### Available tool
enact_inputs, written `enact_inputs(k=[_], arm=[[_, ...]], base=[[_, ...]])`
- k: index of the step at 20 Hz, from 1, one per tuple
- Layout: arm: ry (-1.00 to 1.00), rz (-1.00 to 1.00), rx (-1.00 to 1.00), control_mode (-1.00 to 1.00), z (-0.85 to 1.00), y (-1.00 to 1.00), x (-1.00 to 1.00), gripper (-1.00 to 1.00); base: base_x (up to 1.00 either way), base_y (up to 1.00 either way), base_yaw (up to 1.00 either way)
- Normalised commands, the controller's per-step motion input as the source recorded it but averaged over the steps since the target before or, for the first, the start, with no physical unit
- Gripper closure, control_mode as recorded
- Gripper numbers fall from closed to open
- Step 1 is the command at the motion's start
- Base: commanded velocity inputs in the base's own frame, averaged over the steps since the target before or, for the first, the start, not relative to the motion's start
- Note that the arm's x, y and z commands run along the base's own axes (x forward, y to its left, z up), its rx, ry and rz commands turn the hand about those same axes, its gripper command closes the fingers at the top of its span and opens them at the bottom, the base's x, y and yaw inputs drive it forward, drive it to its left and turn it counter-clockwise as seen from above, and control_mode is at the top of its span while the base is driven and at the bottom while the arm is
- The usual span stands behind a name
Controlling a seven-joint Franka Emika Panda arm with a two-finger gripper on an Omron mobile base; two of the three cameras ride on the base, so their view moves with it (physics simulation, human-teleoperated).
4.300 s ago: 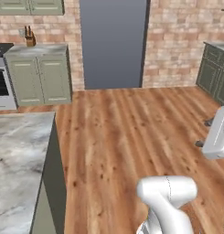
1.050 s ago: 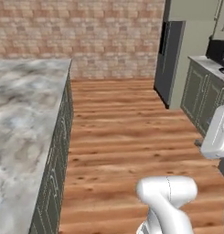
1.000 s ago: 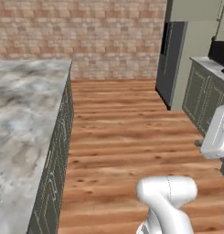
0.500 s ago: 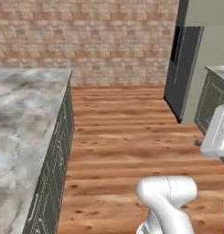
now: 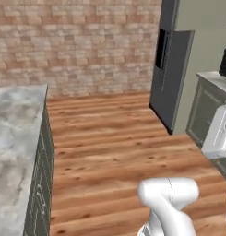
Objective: Move the hot dog bun to the plate on the dining table and place the condiment next to that plate. Then navigate to the fridge and take the sausage and place it on the plate as well.
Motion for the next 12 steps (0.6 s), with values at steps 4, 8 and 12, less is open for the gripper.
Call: enact_inputs(k=[4,8,12], arm=[[0.0,0.0,0.0,1.0,0.0,0.0,0.0,-1.0],[0.0,0.0,0.0,1.0,0.0,0.0,0.0,-1.0],[0.0,0.0,0.0,1.0,0.0,0.0,0.0,-1.0]], base=[[0.89,0.64,-0.5],[0.85,0.75,-0.49],[0.94,0.83,-0.45]])
